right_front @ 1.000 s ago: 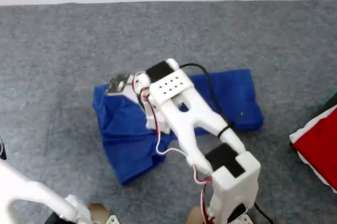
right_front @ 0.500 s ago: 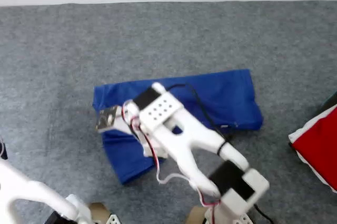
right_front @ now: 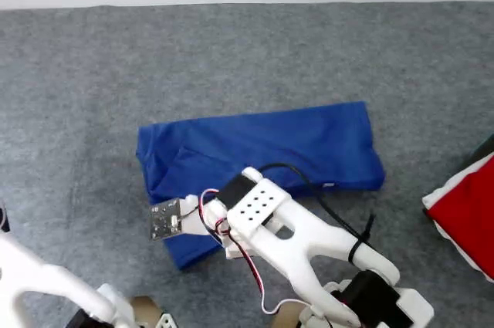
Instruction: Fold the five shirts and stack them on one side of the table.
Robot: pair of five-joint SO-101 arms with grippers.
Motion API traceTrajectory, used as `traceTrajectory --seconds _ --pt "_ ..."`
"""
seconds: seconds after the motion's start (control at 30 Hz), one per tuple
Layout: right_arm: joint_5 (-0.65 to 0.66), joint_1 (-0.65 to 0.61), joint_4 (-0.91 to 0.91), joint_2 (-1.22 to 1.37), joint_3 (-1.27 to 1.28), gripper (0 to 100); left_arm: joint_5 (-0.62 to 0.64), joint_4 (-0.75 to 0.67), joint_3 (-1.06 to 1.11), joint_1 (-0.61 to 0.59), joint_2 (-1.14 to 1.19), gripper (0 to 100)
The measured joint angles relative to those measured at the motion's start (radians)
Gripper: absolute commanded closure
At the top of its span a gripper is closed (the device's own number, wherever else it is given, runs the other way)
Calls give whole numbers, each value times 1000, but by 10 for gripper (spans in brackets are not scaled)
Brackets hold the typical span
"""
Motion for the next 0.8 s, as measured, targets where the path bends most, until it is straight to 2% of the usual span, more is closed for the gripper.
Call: traceTrajectory --seconds 0.3,0.8 --pt "55 -20 -170 0 84 735 0 0 81 0 0 914" --pt "112 -20 -189 71 84 740 29 0 81 0 0 914"
